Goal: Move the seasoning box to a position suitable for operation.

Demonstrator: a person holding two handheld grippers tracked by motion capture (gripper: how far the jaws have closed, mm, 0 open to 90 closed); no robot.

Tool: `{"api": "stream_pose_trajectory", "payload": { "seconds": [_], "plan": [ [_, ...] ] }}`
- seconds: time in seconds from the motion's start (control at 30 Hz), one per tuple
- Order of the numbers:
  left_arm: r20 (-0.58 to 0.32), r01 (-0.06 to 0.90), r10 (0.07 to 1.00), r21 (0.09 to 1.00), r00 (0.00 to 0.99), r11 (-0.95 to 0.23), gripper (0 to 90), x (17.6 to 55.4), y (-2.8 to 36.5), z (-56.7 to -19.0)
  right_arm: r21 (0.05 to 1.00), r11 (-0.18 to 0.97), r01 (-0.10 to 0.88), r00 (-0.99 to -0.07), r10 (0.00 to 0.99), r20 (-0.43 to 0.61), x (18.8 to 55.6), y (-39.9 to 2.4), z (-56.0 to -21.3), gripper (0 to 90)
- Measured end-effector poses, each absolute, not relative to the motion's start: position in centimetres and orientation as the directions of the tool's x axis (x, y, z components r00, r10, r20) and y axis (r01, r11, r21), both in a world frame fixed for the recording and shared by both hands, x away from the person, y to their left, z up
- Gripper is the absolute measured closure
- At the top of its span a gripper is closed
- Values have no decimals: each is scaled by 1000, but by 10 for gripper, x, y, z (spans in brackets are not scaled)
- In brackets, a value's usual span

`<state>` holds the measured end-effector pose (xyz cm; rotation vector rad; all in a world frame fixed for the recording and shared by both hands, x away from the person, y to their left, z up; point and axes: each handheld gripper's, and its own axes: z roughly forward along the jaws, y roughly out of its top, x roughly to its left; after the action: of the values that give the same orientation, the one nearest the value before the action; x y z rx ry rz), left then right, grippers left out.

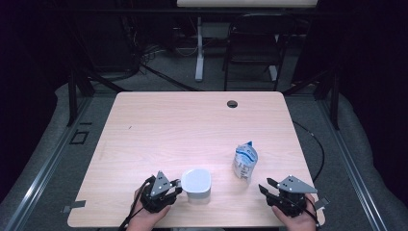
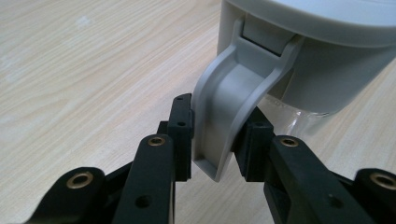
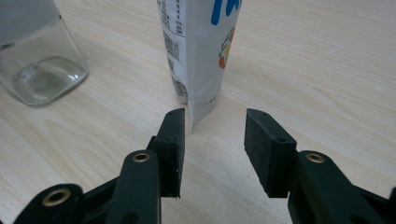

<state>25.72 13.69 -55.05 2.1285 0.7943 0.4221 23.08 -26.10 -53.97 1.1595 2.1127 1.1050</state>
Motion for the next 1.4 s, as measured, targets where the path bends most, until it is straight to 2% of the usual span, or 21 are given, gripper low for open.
{"api": "stream_pose_trajectory", "payload": {
  "seconds": [0.23, 0.37, 0.73, 1.03, 1.27, 1.4],
  "plan": [
    [21, 395, 659, 785, 752, -476, 706, 257, 136, -550, 833, 307, 461, -525, 851, -24, 230, -257, -539, 567],
    [-17, 409, 654, 792, 757, -453, 671, 257, 139, -549, 820, 327, 469, -534, 845, -31, 229, -255, -538, 586],
    [-52, 421, 642, 795, 765, -436, 557, 246, 148, -532, 847, 322, 424, -605, 796, 1, 216, -239, -509, 788],
    [-90, 424, 629, 811, 772, -404, 552, 247, 162, -519, 837, 358, 413, -666, 746, 10, 216, -210, -493, 880],
    [-112, 440, 659, 824, 743, -356, 490, 255, 167, -516, 814, 419, 403, -724, 689, 4, 229, -180, -489, 863],
    [-109, 425, 642, 830, 759, -361, 539, 260, 166, -512, 817, 423, 391, -745, 667, 11, 240, -163, -485, 837]
  ]
}}
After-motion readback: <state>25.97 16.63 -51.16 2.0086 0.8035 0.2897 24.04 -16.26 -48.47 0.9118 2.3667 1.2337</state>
